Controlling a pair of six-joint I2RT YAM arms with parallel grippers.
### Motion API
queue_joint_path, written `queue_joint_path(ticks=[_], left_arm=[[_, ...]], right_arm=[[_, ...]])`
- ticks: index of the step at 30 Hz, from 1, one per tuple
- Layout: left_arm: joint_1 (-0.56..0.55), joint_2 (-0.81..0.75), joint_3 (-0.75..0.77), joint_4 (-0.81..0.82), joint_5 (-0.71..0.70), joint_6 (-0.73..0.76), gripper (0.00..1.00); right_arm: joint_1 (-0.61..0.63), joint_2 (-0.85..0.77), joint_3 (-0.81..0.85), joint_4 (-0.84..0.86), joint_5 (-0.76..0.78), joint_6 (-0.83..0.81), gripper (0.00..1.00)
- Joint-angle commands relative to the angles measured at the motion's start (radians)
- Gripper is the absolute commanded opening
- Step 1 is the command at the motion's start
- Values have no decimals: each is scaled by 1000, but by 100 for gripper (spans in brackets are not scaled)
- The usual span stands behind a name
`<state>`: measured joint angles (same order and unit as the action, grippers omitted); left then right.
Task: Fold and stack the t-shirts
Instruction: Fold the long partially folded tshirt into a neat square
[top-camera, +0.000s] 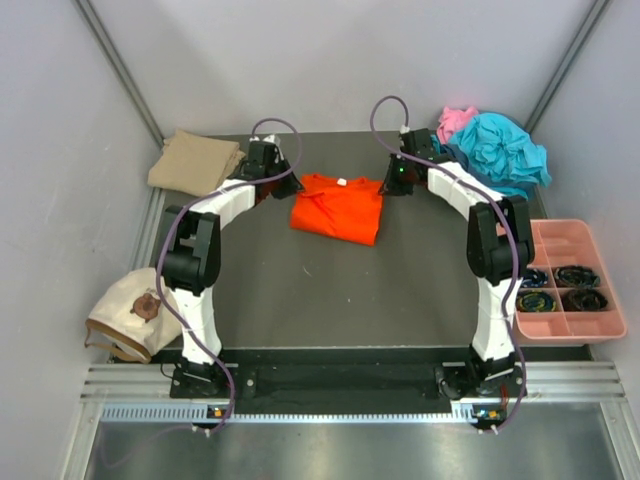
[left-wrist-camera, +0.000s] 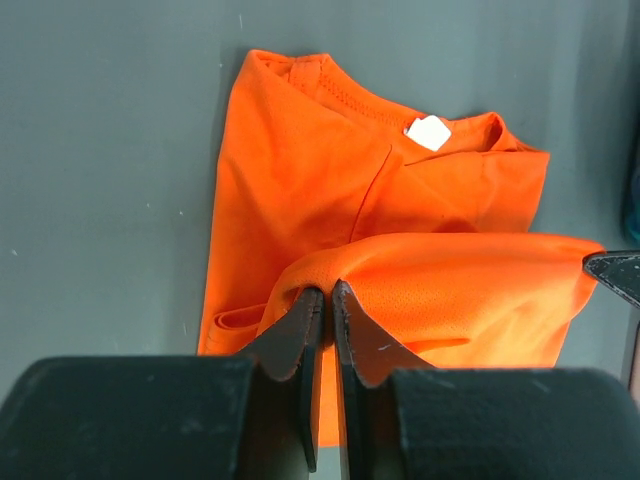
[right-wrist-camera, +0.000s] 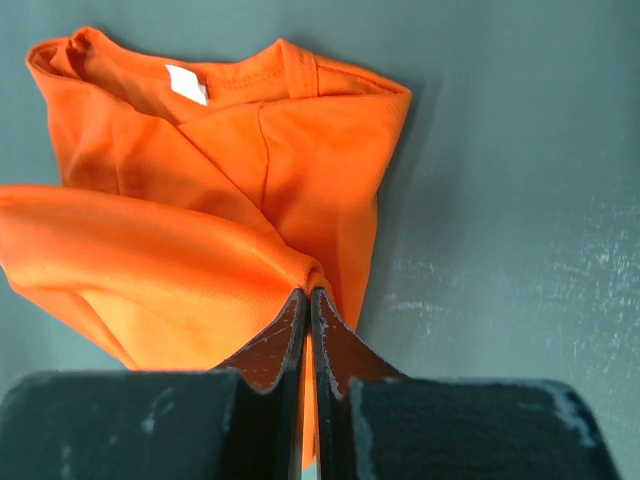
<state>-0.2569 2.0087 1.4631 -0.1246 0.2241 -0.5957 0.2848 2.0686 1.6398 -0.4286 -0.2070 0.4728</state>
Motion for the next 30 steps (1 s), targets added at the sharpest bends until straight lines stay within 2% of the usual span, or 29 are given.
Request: queue_joint_path(ticks=[1, 15, 23, 28, 30], left_arm=[[21, 10, 59, 60, 21, 8, 12], [34, 94, 157, 112, 90, -22, 15], [42, 188, 261, 152, 152, -67, 15], [53, 248, 333, 172, 162, -82, 20], [59, 286, 373, 190, 175, -98, 27]], right_arm=[[-22, 18, 86, 11, -11, -3, 0], [-59, 21, 117, 36, -12, 6, 0], [-65, 54, 143, 74, -20, 12, 0], [-79, 87, 175, 88, -22, 26, 0], [-87, 110, 190, 99, -25, 33, 0]])
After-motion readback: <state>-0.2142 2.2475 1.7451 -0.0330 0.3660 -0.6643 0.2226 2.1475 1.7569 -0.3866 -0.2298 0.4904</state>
